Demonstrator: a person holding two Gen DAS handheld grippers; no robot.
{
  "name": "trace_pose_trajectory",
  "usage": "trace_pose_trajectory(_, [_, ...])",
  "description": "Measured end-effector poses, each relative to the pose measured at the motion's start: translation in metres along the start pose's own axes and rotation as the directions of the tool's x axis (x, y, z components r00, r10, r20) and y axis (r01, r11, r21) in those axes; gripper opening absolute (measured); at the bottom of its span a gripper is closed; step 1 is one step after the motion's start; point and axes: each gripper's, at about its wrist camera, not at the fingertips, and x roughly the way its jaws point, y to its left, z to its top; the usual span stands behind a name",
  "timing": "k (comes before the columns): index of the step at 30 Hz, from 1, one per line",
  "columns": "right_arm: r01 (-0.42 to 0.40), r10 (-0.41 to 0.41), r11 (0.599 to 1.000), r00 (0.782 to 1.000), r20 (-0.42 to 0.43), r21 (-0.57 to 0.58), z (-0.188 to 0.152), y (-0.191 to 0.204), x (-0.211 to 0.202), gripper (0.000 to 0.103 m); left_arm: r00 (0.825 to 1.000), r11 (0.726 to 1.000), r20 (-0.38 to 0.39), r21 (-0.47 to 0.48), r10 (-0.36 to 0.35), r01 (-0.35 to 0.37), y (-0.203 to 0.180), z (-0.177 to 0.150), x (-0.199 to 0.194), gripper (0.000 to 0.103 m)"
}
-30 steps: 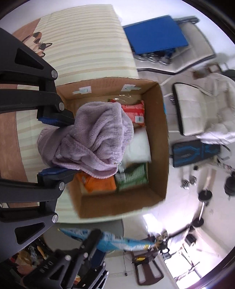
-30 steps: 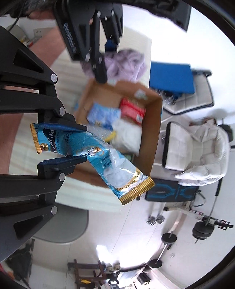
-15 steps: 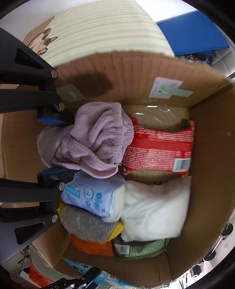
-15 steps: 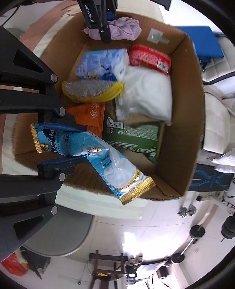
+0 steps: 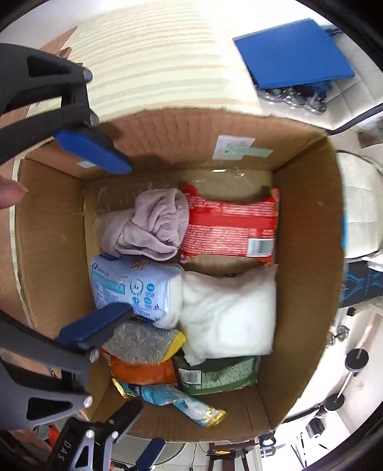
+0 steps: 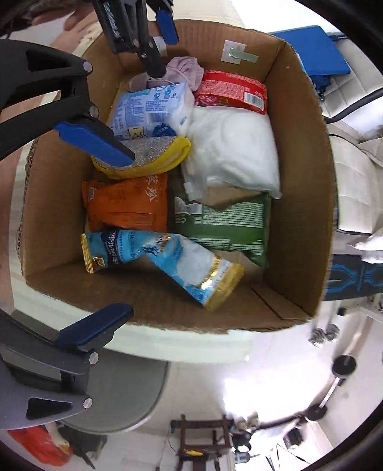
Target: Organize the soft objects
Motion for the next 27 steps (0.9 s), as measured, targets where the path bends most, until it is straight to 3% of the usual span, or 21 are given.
trace_pose_trajectory(3, [-0.018,0.017,1.0,1.0,0.005,0.012,-0.004,0.002,-0.004,0.103,1.0,1.0,0.03,0.002,0.006,-0.006,0.003,-0.005,-0.011,0.092])
trace_pose_trajectory(10, [-0.026,0.024,0.999,0.999,0.04,0.041,-0.016,0.007,-0.004,0.103,0.996,1.0,0.089,-0.013,0.017,-0.016,0.002,-0.014,-0.031,0.092])
trace_pose_trajectory(15, [-0.044,0.041,0.998,0.997,0.069,0.053,-0.031,0.009,-0.015,0.103,0.985,0.999,0.168,-0.013,0.038,-0.036,-0.009,-0.038,-0.061,0.092])
trace_pose_trajectory(21, [-0.065,0.054,0.996,0.985,0.166,0.062,-0.065,0.009,-0.055,0.103,0.953,0.998,0.297,-0.027,0.06,-0.054,-0.014,-0.081,-0.108,0.092])
trace_pose_trajectory(27, [-0.092,0.07,0.994,0.956,0.284,0.066,-0.119,0.006,-0.109,0.103,0.904,0.997,0.419,-0.033,0.083,-0.076,-0.026,-0.139,-0.156,0.092])
